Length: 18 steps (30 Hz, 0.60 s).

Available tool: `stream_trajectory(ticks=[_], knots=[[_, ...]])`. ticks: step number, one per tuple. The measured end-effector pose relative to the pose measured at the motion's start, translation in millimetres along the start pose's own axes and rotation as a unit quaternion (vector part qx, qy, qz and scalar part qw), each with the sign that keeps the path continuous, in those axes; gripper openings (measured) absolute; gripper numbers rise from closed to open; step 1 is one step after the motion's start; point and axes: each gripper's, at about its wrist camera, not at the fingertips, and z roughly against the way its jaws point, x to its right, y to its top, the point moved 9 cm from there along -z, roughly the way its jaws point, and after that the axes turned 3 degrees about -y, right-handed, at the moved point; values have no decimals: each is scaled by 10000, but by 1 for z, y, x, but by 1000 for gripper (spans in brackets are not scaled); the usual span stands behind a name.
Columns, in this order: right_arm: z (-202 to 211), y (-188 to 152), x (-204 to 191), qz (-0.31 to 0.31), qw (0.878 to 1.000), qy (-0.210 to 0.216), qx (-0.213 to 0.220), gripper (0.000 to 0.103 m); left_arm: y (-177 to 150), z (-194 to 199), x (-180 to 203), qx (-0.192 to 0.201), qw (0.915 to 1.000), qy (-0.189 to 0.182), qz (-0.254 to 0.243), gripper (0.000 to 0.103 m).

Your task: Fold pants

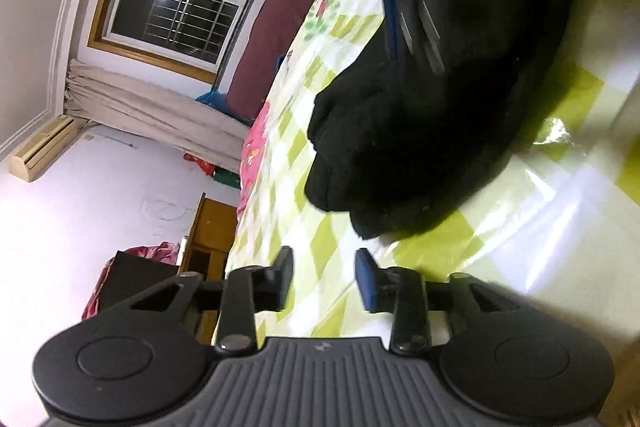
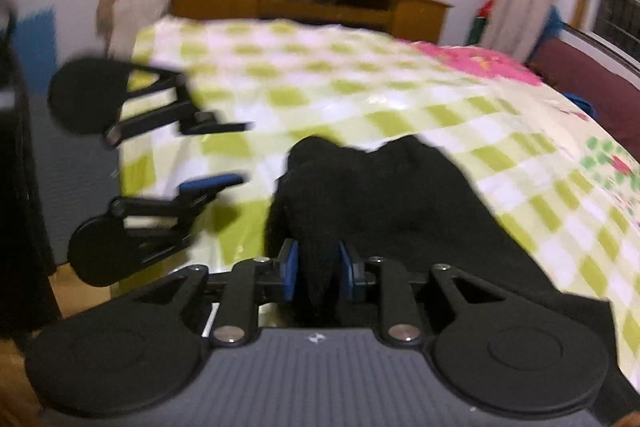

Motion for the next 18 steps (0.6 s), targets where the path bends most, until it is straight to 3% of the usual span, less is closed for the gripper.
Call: stream_trajectory(ticks=[3, 7, 10, 14, 18], knots=[[29, -12, 48, -524, 9979, -362, 66, 34, 12, 9, -7, 65, 9997, -38, 248, 51], [57, -53, 143, -1119, 9821, -1489, -282, 35, 64, 22, -10, 576, 9952, -337, 715, 52], [83, -92, 228, -2009, 9523, -2241, -501, 36, 115, 32, 6, 1093, 9851, -766, 1082, 54], [111, -145, 339, -2992, 8973, -3167, -708, 39, 190, 42, 47, 1671, 9667, -1439, 1299, 57], [108, -194, 426, -3910, 8497, -3425, -880, 43, 249, 38, 81, 1943, 9505, -2014, 1354, 59]])
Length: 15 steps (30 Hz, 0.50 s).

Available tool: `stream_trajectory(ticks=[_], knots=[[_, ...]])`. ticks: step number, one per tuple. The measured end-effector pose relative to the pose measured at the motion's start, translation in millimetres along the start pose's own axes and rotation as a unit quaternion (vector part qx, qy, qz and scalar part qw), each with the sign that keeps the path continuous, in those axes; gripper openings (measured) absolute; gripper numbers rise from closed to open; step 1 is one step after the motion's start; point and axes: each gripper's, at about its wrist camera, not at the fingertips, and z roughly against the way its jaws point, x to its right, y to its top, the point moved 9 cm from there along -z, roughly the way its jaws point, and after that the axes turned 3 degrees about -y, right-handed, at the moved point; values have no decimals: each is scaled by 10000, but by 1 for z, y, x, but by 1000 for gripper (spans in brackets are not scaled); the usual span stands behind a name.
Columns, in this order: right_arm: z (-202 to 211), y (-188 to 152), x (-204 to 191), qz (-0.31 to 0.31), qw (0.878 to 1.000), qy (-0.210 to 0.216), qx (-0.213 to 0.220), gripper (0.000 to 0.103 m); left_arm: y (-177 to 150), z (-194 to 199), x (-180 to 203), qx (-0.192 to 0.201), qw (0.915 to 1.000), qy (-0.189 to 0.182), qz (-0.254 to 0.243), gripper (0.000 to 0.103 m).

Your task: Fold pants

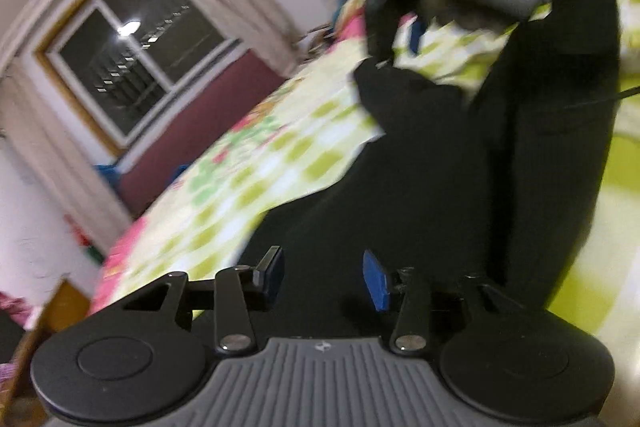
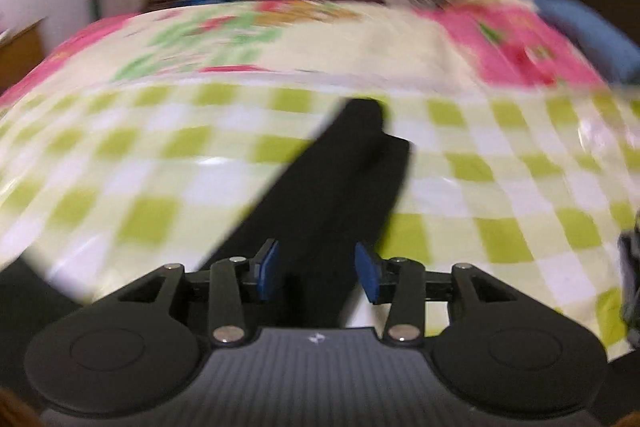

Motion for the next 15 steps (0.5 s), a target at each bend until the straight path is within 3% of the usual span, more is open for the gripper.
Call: stream_trajectory(ticks=[6, 15], knots=[[-70, 16, 30, -992, 9943, 182, -341, 44, 25, -38, 29, -159, 9991, -341, 211, 59], [-110, 42, 31, -1152, 9927, 109, -338, 49, 34, -41, 42, -265, 9992, -286, 107, 59]])
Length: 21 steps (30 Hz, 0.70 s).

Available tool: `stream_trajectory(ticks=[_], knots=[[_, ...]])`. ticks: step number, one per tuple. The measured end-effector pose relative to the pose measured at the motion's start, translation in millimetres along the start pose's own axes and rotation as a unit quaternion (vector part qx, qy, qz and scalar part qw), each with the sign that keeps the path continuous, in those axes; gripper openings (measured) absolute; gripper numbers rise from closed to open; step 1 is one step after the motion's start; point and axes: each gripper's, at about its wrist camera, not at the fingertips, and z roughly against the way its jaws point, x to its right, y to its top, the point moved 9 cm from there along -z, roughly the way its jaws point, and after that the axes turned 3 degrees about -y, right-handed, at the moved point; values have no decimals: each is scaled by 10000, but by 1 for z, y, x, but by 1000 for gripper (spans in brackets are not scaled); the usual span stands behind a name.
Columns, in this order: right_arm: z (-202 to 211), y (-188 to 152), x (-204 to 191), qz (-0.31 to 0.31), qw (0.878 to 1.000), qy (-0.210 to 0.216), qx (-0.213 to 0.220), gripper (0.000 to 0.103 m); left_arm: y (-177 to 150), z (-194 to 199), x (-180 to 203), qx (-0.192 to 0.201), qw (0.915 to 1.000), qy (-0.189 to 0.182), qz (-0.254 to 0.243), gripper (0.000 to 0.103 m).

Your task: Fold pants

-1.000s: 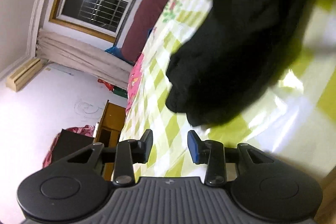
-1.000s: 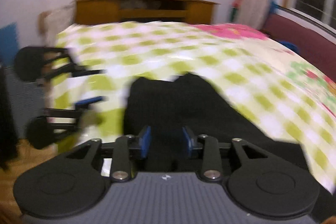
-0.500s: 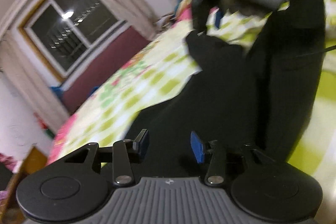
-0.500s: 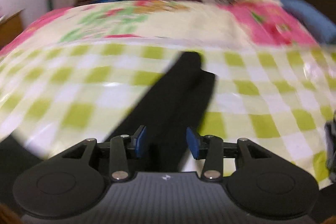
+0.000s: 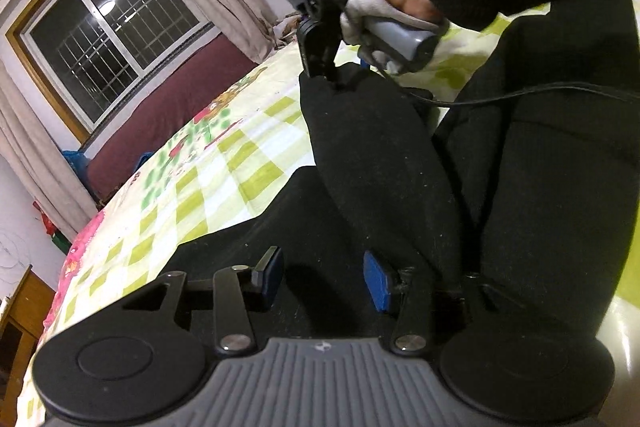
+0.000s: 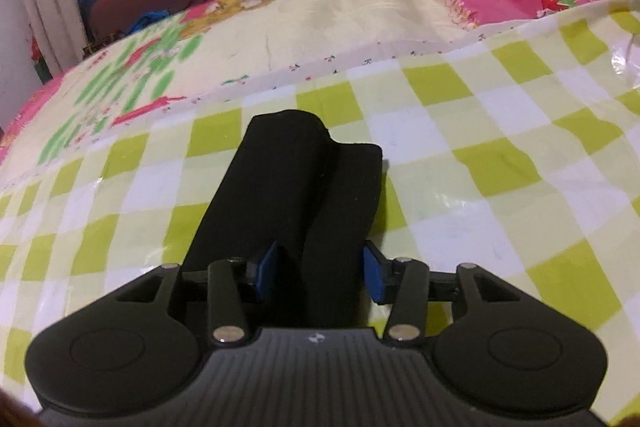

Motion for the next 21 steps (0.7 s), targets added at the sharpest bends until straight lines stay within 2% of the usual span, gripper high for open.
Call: stream_trajectory(ticks=[2, 3, 4, 5, 9, 14, 16, 21], knots=[[-9, 0, -2, 281, 9995, -163, -59, 49, 0, -3, 0, -37, 10000, 4, -30, 59], [-10, -1, -3, 420, 9988, -263, -23, 41, 0, -4, 1, -51, 10000, 5, -40, 59], [-10, -1, -2, 478, 9985, -269, 6, 16, 1, -5, 1, -51, 10000, 10, -59, 59], [-9, 0, -1, 412, 9990, -167, -8, 8, 1, -4, 1, -44, 10000, 18, -82, 59], [13, 10, 11, 100, 9997, 166, 156, 5, 1, -3, 0, -27, 10000, -4, -72, 59], [76, 28, 42, -211, 9962, 557, 628, 4, 5, 2, 0, 33, 9998, 56, -211, 58], [104, 32, 62, -546, 9927, 717, 804, 4, 9, 5, 2, 86, 9994, 135, -322, 58], [188, 3, 121, -1124, 9826, 957, 1123, 3, 22, 22, 12, 353, 9981, 100, -494, 58]])
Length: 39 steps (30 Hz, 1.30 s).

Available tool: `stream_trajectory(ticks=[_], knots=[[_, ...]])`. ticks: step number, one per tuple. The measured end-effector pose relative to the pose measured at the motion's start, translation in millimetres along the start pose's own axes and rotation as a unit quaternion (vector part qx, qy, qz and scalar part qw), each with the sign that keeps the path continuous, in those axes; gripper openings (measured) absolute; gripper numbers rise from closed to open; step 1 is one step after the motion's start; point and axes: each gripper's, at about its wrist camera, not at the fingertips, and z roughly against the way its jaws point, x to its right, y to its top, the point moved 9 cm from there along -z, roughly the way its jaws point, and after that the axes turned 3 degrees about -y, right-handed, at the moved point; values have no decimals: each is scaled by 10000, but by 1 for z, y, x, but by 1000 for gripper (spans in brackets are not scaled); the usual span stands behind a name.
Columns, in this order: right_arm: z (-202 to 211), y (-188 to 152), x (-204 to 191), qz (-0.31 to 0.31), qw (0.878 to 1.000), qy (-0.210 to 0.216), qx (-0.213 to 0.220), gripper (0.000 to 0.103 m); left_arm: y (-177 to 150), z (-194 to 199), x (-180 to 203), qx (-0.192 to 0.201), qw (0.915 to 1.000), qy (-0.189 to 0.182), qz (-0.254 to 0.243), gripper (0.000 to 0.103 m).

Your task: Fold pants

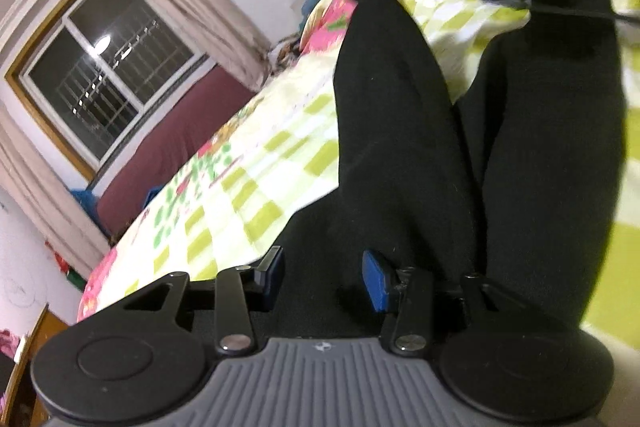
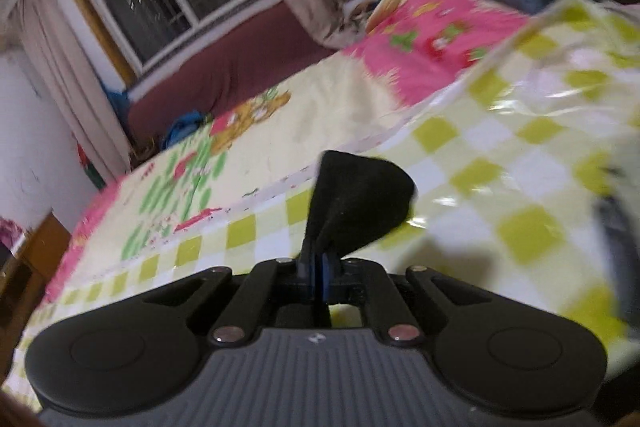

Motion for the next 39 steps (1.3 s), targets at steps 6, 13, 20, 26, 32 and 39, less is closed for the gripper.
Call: stream_trajectory(ticks=[6, 13, 20, 26, 32, 39], knots=[[102, -33, 99, -840, 9949, -507, 223, 3, 7, 10, 25, 139, 9990, -249, -330, 57], [71, -64, 147, -1200, 9877, -981, -200, 3, 14, -1, 59, 34, 9918, -319, -1234, 57], [122, -14, 109, -1126, 9928, -14, 421, 3, 31, 18, 46, 208, 9922, -357, -1179, 60], [117, -56, 152, -1109, 9903, -831, -34, 11, 18, 16, 64, 72, 9912, -581, -1190, 65], [110, -86, 171, -1173, 9859, -1136, -365, 28, 16, 27, 60, 122, 9911, -680, -1140, 72], [121, -79, 171, -1182, 9856, -1206, -64, 40, 20, 24, 75, 195, 9914, -496, -1197, 71]])
